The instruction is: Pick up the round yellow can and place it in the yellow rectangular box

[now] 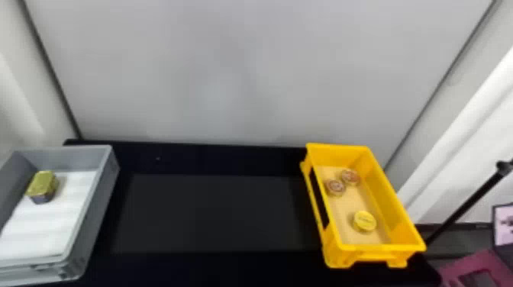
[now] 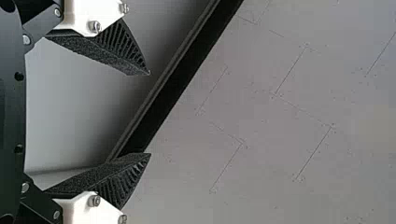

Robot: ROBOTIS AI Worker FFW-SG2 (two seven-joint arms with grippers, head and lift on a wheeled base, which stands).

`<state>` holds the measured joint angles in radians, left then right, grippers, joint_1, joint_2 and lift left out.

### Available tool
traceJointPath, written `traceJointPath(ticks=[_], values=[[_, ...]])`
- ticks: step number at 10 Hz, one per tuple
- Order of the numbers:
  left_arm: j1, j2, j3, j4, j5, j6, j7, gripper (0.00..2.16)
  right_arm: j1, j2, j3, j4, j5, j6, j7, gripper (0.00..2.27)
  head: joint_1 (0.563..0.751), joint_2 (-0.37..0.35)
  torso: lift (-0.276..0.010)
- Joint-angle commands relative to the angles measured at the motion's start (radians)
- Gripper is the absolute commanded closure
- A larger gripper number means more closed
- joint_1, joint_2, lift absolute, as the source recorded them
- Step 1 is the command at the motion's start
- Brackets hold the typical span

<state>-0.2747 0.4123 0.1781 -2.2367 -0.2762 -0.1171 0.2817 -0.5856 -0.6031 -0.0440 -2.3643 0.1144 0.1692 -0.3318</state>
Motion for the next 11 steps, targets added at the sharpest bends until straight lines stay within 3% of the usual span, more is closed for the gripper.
traceJointPath(ticks=[1,5,11], values=[[0.011,-0.004,0.001,0.011,0.000,-0.018,0.008,0.45,-0.019,0.000,0.032,0.017,0.004,0.000,0.002,0.22,0.694,-0.169,0.000],[0.009,-0.001,0.005,0.042,0.000,-0.075,0.039,0.45,-0.036,0.011,0.089,0.050,0.004,-0.002,-0.001,0.22,0.694,-0.169,0.000],[0.034,-0.001,0.012,0.045,0.003,-0.085,0.051,0.45,-0.025,0.028,0.110,0.077,0.011,-0.026,-0.013,0.23,0.694,-0.169,0.000]])
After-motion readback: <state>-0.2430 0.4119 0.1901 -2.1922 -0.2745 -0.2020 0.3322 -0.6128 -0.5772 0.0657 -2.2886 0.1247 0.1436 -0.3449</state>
